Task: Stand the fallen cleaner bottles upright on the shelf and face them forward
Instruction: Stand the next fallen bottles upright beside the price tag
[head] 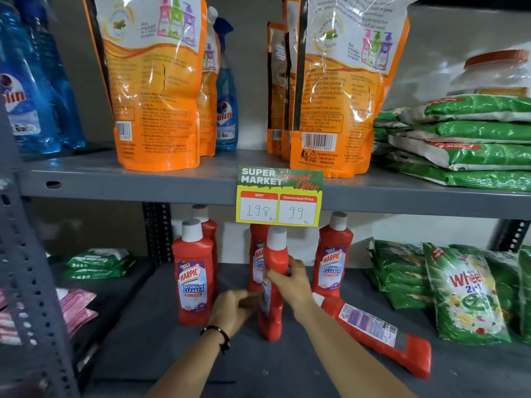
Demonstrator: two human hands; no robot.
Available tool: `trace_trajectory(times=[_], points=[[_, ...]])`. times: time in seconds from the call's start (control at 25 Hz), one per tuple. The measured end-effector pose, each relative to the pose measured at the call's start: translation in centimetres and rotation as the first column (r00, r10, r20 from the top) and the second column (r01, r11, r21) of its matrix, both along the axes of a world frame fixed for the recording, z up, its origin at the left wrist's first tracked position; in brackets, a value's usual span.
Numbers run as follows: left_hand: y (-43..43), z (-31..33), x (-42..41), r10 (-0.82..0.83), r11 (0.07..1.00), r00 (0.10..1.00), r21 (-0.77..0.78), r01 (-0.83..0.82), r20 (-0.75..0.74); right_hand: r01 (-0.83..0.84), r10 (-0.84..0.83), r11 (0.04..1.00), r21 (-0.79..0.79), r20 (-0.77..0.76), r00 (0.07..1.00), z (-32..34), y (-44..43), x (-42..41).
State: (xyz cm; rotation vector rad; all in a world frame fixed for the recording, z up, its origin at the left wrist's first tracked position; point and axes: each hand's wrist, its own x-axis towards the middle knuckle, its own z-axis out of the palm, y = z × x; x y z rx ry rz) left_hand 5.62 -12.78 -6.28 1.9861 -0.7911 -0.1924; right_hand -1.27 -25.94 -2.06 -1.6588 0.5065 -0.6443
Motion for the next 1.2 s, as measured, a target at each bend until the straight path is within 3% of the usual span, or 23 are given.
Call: trace_trajectory(times=[0.12,0.2,0.28,0.48,0.64,0.8,1.12,1.16,1.2], points=[[-1.2,0.5,0.8,-0.052,0.988,0.907,-0.154,-0.014,-0.417,-0.200,0.188,0.961,0.193,0.078,0.979,0.3,-1.8,-0.4],[-1.7,0.2,1.0,-0.040,0.999,0.883,-0.043,0.023,-0.468,-0.282,0.260,0.931,0.233,0.122,0.958,0.5,-2.9,-0.8],[-2.2,-0.4,1.0,0.041,0.997,0.914,0.074,-0.013,-0.404,-0.336,0.325,0.916,0.218,0.086,0.942,0.5,-3.9,-1.1],[-3.0,-0.6,0.3,-0.051,0.954,0.797,-0.267,-0.140,-0.601,-0.381,0.377,0.906,0.183,0.057,0.924,0.6,-5.0,-1.1],[-3.3,-0.8,0.6,-0.136,0.877,0.624,-0.387,-0.287,-0.770,-0.371,0.365,0.912,0.174,0.065,0.929,0.4,-4.9,-1.2],[-3.6,-1.1,1.2,-0.154,0.849,0.568,-0.402,-0.343,-0.809,-0.359,0.349,0.918,0.167,0.086,0.933,0.2,-4.6,-1.3],[-3.1,-1.0,0.9,-0.175,0.840,0.571,-0.424,-0.338,-0.802,-0.386,0.365,0.902,0.191,0.139,0.921,-0.4,-4.2,-0.7],[-2.8,-0.7,0.6,-0.154,0.843,0.596,-0.420,-0.337,-0.788,-0.389,0.365,0.900,0.198,0.146,0.919,-0.4,-4.2,-0.7],[-2.5,-0.8,0.2,-0.087,0.859,0.681,-0.401,-0.318,-0.727,-0.374,0.349,0.904,0.205,0.148,0.925,-0.4,-4.4,-1.0]])
